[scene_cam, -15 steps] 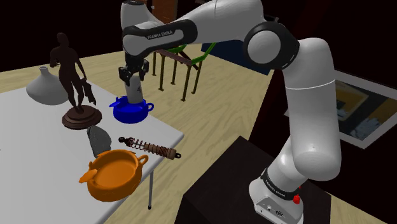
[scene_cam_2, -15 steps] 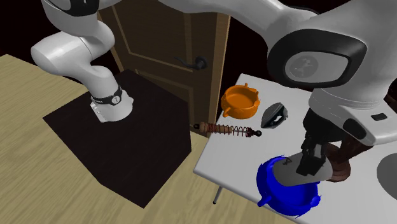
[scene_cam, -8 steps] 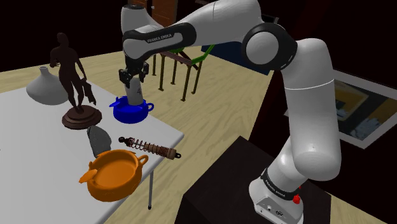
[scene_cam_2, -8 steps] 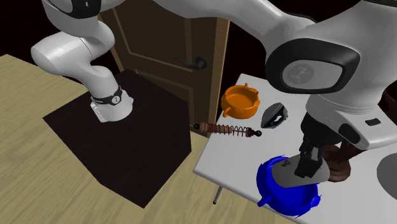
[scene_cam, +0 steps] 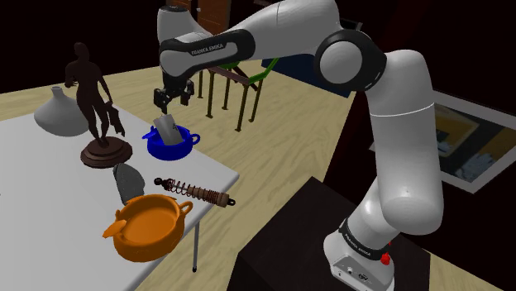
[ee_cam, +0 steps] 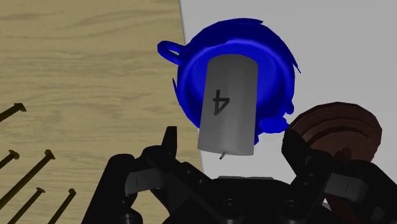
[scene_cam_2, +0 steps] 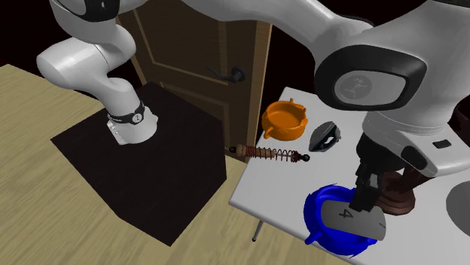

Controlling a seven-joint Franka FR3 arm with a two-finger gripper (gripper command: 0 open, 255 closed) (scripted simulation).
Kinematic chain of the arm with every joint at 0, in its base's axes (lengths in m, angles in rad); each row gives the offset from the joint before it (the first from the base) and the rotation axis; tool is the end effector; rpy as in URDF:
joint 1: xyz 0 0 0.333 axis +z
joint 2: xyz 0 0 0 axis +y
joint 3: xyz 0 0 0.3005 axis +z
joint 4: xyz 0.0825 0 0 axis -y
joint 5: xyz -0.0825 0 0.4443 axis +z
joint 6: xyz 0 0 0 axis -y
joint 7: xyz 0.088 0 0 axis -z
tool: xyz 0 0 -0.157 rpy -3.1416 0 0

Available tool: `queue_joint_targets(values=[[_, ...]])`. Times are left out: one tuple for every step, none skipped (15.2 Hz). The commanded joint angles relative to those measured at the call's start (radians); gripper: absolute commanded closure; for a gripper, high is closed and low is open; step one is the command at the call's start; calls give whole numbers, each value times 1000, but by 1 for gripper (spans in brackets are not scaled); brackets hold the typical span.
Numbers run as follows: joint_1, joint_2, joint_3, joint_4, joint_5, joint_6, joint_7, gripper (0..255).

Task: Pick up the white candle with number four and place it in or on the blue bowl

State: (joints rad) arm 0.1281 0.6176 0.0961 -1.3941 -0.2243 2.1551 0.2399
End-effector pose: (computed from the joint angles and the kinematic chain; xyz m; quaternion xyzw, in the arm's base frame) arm 0.7752 0.1469 0.2751 0.9942 0.0362 0.0874 0.0519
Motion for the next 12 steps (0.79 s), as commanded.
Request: queue_joint_targets(values=[[1,-18,2,3,3,-22,-2,0],[3,-36,4,8,5,-44,-3,0],[4,-52,6,15,8,-67,-5,0],[5,-64,8,22,10,-86,-6,0],[5,-64,8,22,10,-86,-6,0],[5,-64,8,22,10,-86,-6,0],[5,-64,8,22,10,-86,-6,0],[5,-64,8,22,10,-86,-6,0],[5,-64,8,22,10,-86,-6,0],[5,-64,8,22,10,-86,-6,0],[5,-64,8,22,10,-86,-6,0],[5,-64,8,22,10,-86,-6,0]])
